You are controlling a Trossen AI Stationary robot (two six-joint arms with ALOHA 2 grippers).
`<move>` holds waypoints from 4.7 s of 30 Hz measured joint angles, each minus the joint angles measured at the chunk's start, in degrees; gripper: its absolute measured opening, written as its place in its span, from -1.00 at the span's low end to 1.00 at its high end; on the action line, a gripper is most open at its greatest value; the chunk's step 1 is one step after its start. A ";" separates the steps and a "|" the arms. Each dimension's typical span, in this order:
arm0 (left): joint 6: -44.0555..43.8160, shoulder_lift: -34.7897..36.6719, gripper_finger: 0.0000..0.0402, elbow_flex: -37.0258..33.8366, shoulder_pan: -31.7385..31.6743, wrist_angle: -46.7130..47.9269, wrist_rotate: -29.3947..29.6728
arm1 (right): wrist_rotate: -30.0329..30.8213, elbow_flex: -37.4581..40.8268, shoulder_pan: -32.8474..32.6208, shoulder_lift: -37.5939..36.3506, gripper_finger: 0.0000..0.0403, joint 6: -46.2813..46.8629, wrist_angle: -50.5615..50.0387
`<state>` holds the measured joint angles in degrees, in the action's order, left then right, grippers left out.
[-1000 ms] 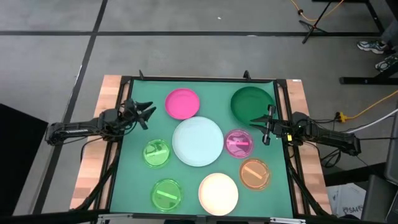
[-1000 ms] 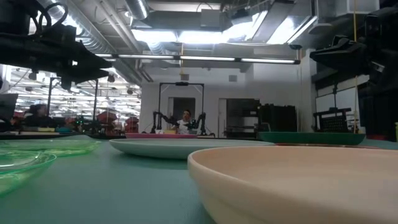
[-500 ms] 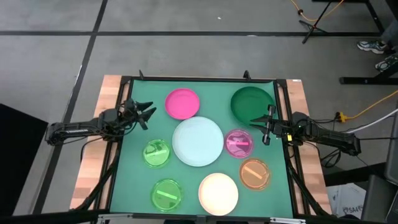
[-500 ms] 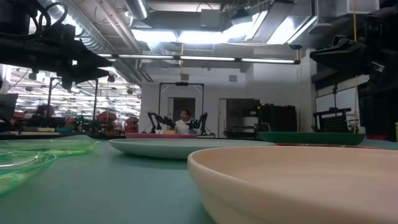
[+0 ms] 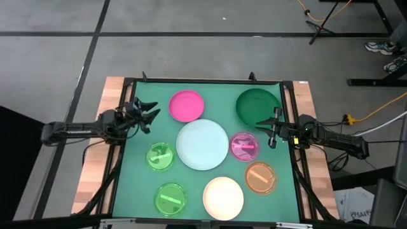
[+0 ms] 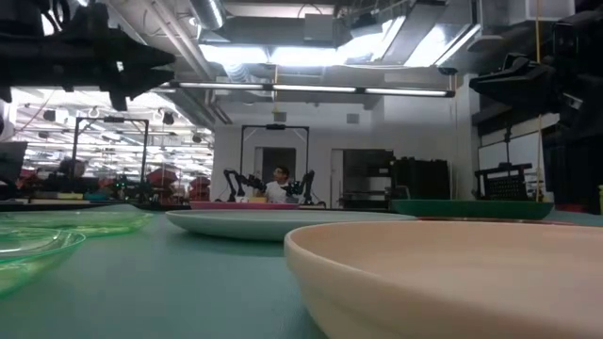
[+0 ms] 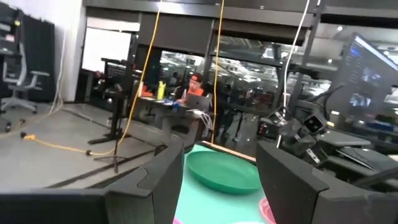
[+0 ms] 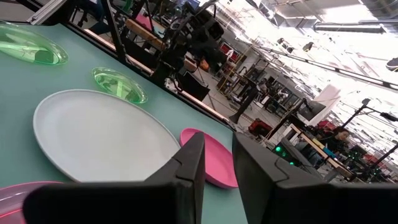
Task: Stack plastic plates
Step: Stack the dark green plate on top of the light blue plate
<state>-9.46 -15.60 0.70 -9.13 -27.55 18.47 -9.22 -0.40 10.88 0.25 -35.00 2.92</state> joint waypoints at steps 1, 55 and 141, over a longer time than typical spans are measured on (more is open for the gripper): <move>0.00 -1.77 -0.03 0.53 0.00 -0.20 0.01 | 0.01 0.00 -0.01 -0.02 -0.62 0.00 0.00; 15.76 -115.67 -0.04 90.89 -7.60 0.11 -46.92 | 3.22 0.00 -0.01 -0.02 -0.62 0.00 0.00; 38.71 -121.67 -0.55 93.05 -5.20 16.59 -22.83 | 3.22 0.00 -0.01 -0.02 -0.62 0.01 -0.02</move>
<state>29.26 -137.27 93.76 -14.32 -10.96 -4.36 -6.00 -0.40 10.88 0.23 -35.00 2.90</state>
